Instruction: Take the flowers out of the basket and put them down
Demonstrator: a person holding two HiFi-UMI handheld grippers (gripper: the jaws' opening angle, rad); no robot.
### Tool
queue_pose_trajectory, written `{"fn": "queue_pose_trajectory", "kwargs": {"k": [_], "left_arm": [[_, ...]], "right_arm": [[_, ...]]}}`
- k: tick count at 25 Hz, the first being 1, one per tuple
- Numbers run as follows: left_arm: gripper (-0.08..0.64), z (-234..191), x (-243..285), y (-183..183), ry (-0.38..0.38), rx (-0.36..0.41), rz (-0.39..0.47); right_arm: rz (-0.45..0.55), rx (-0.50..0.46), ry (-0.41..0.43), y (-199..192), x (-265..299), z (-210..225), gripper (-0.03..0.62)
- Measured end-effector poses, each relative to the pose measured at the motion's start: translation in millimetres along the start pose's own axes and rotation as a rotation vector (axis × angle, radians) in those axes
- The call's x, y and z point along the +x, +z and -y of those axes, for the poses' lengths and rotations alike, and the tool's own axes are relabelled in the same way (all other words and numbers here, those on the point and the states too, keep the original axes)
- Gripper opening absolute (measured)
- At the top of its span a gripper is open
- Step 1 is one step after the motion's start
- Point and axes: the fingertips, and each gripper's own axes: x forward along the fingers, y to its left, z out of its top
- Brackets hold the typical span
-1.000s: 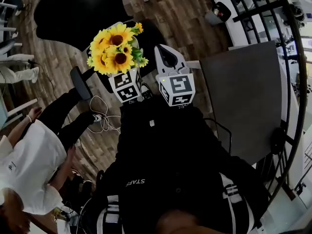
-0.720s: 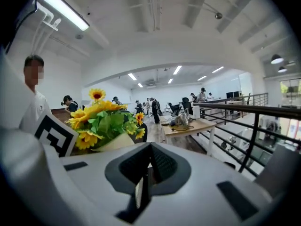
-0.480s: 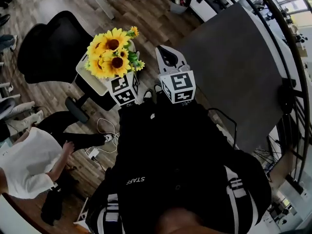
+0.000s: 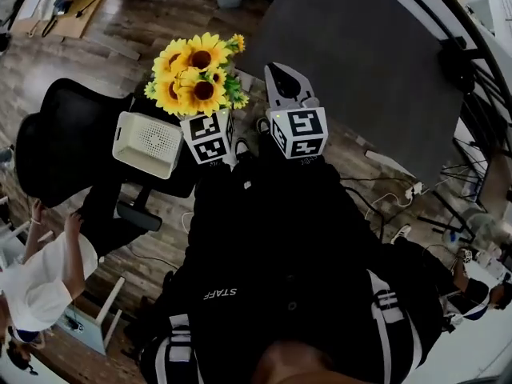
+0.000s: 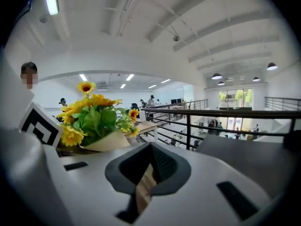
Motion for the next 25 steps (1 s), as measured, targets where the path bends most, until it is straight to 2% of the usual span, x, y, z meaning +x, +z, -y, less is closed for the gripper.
{"fn": "queue_pose_trajectory", "kwargs": {"k": [4, 6, 10, 12, 15, 19, 25], "left_arm": [[0.514, 90, 30, 3, -0.118, 0.082, -0.058], [0.514, 105, 37, -5, -0.176, 0.104, -0.083], [0.514, 112, 41, -11, -0.274, 0.119, -0.052], [0.514, 133, 50, -10, -0.316, 0.128, -0.033], [0.514, 183, 69, -8, -0.375, 0.15, -0.038], [0.514, 246, 98, -13, -0.417, 0.18, -0.065], [0.514, 289, 149, -47, -0.437, 0.197, -0.112]], "right_arm": [[0.007, 0.072, -0.128, -9, -40, 85, 0.012], [0.016, 0.081, -0.189, -13, -49, 96, 0.012], [0.023, 0.069, -0.287, -21, -59, 89, 0.012], [0.027, 0.07, -0.331, -24, -69, 106, 0.012], [0.036, 0.096, -0.41, -27, -89, 153, 0.012], [0.038, 0.12, -0.48, -36, -115, 218, 0.012], [0.014, 0.156, -0.551, -65, -125, 278, 0.012]]}}
